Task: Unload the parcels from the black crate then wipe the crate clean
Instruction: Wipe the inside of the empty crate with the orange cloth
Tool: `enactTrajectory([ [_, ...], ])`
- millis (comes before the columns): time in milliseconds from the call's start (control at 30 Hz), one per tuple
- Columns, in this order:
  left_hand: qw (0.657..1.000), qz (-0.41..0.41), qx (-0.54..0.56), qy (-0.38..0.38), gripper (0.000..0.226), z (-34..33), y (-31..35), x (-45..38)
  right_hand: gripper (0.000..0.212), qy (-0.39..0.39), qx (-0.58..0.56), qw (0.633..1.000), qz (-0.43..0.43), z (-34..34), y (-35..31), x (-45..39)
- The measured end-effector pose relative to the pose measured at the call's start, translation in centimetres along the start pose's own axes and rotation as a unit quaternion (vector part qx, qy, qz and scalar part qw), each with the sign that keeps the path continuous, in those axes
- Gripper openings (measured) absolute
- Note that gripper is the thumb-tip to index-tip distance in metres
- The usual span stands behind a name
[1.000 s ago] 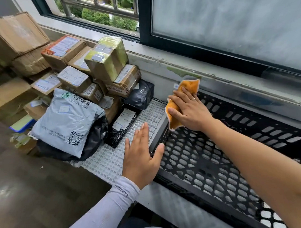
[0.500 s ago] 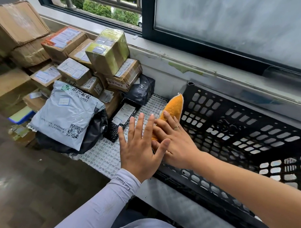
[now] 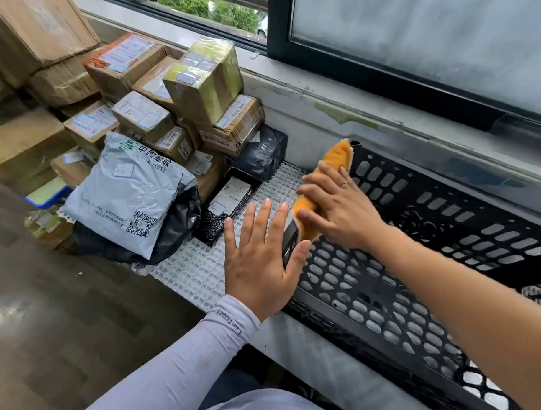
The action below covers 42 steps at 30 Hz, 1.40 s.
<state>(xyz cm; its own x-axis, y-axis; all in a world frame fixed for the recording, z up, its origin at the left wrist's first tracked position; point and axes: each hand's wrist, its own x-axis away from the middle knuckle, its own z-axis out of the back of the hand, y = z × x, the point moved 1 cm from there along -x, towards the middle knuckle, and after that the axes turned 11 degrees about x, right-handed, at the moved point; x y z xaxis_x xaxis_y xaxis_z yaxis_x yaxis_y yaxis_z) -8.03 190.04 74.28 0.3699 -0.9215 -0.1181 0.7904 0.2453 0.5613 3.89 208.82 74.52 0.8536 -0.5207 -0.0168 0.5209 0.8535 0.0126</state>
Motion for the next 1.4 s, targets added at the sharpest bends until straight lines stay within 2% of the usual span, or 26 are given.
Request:
enactTrajectory([
  [133, 1.000, 0.001, 0.004, -0.002, 0.080, -0.1, 0.0, -0.1, 0.072, -0.020, -0.003, 0.998, -0.060, 0.4, 2.3, -1.3],
  [233, 1.000, -0.005, 0.010, 0.003, 0.081, -0.3, -0.2, 0.0, 0.072, -0.020, -0.024, 0.996, -0.079, 0.4, 0.8, -0.8],
  [400, 0.999, -0.010, 0.030, 0.022, 0.088, -0.5, -0.2, 0.0, 0.068, -0.013, -0.038, 0.999, -0.002, 0.1, -4.8, 2.3],
  [533, 0.999, -0.018, 0.029, 0.024, 0.088, -0.5, -0.3, 0.1, 0.056, 0.043, -0.039, 0.998, 0.040, -0.9, -7.3, 4.1],
  [733, 0.999, -0.019, 0.041, 0.014, 0.086, -0.6, -0.3, -0.2, 0.066, 0.044, 0.002, 0.998, 0.047, -1.2, -3.9, 2.1],
  [867, 0.999, -0.021, 0.042, 0.010, 0.081, -0.6, -0.5, 0.0, 0.077, 0.012, 0.016, 1.000, -0.004, -0.2, -0.5, -0.1],
  [1100, 0.999, -0.012, 0.044, 0.005, 0.083, -0.6, -0.4, 0.0, 0.077, -0.017, 0.072, 0.994, -0.077, 1.0, 4.9, -3.4],
  [1200, 0.999, -0.010, 0.053, 0.007, 0.087, -0.8, -0.4, 0.0, 0.077, -0.021, 0.027, 0.995, -0.093, 1.0, 3.2, -3.2],
  [1400, 0.997, -0.010, 0.077, 0.002, 0.097, -0.8, -0.5, -0.1, 0.074, -0.032, -0.057, 0.996, -0.053, 0.9, -2.4, 0.0],
])
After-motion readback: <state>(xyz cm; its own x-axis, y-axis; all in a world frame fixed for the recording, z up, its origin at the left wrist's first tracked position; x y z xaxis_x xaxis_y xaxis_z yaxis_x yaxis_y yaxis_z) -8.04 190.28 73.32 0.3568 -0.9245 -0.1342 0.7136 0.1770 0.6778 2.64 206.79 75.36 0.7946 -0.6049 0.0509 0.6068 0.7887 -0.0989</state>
